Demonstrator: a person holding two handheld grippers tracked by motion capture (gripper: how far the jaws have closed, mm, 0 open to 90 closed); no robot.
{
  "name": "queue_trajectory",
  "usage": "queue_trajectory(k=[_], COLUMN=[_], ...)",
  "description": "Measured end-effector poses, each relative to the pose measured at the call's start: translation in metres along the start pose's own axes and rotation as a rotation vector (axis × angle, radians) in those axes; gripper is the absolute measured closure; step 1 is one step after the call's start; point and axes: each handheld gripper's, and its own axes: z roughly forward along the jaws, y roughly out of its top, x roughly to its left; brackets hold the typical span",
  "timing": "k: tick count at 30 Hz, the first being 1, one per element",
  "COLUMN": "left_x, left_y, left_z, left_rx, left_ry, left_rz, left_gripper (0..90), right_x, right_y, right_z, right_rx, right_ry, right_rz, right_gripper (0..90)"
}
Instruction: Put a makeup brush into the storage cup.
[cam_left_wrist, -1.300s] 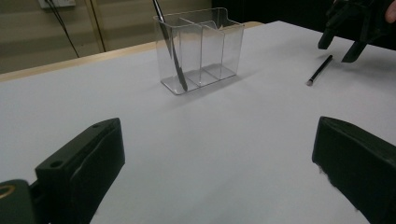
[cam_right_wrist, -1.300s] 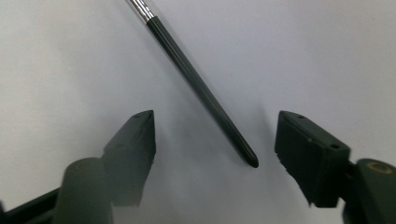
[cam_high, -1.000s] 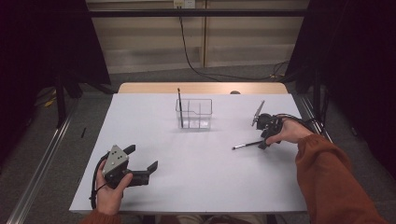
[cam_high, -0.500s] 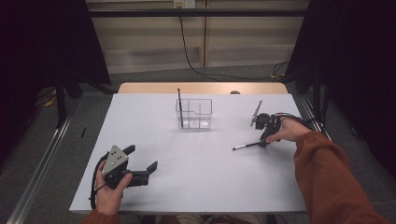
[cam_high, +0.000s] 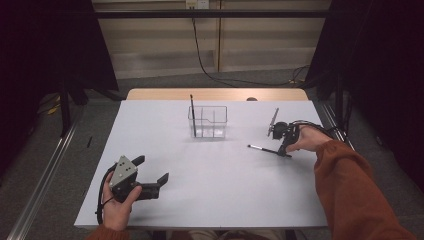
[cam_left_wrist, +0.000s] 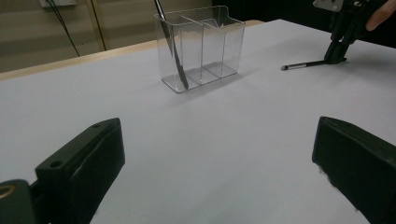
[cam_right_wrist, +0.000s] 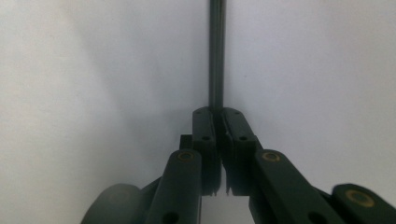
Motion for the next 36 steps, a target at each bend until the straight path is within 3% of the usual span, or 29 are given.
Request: queue_trajectory(k=[8, 13, 24, 30, 33, 35, 36], left_x=[0.0, 0.001, -0.001, 0.0, 0.0, 0.0, 0.0], left_y=[0.0, 0.0, 0.0, 0.0, 0.0, 0.0, 0.0], left_z=[0.001, 0.001, 0.0, -0.001, -0.001, -0.001, -0.001], left_rx=[0.001, 0.002, -0.004, -0.005, -0.004, -0.007, -0.008], left_ry=[0.001, 0.002, -0.002, 0.0, 0.002, 0.003, 0.001], left_rz=[-0.001, -0.003, -0.002, 0.002, 0.002, -0.002, -0.002], left_gripper=[2.5, 2.5, 2.8, 2.7, 2.6, 2.6, 2.6], right_x=[0.0, 0.0, 0.003, 0.006, 0.007, 0.01, 0.012], right_y=[-0.002, -0.005, -0.009, -0.012, -0.014, -0.014, -0.016], right_z=[0.0, -0.001, -0.008, -0.016, -0.019, -0.021, -0.023], right_rx=[-0.015, -0.035, -0.087, -0.14, -0.187, -0.232, -0.26], right_ry=[-0.008, 0.007, 0.007, -0.004, -0.001, -0.023, -0.001], right_rz=[-0.002, 0.032, 0.057, 0.087, 0.085, 0.098, 0.112], right_gripper=[85.6, 85.6, 85.6, 85.5, 85.5, 85.5, 85.5])
